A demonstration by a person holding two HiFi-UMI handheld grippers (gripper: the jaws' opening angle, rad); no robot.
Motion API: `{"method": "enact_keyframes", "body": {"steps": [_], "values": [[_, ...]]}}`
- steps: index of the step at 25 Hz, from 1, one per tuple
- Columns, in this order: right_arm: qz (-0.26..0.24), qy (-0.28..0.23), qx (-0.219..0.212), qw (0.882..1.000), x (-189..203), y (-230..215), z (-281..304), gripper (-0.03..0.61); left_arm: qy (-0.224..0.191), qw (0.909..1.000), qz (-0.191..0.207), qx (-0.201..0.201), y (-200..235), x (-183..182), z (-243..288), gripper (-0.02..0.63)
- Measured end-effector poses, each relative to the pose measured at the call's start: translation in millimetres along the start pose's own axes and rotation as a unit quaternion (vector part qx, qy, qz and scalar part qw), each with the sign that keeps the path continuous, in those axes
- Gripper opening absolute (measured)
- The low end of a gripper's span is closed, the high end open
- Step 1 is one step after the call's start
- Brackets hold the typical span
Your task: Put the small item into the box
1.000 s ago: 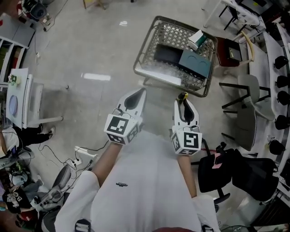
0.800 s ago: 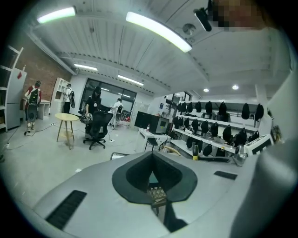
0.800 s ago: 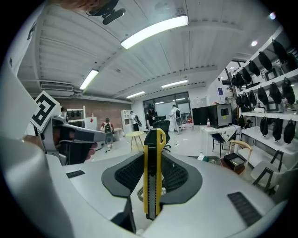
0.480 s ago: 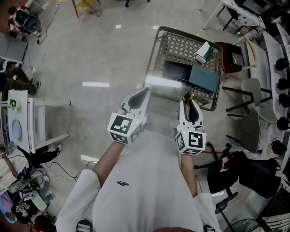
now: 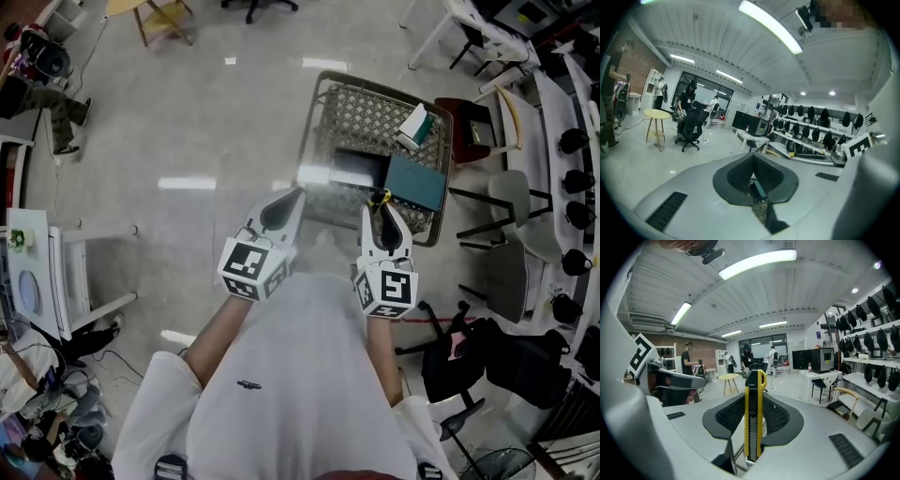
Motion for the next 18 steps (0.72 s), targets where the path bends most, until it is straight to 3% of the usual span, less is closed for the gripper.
{"method": "enact_keyframes", "body": {"steps": [11, 18], "values": [[-0.010, 0.008, -0.024, 1.000, -7.0, -38.4, 34.1, 0.104, 0.000, 0.9997, 0.005, -0.025, 0.2, -20.3, 38.8, 0.002], [-0.019, 0.019, -0.041, 0.999, -9.4, -48.2, 59.0, 0.104, 0.023, 0.9993, -0.005, -0.028, -0.5, -11.6, 64.6, 0.002]]}}
Point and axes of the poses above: the fingertips, and each gripper's own axes: z forward along the fingers, y to its left, x out of its underside, the point moved 3 cm from there along -z, backward along the fingers, and after that the axes turned 11 degrees about y, right-handed, at the moved point
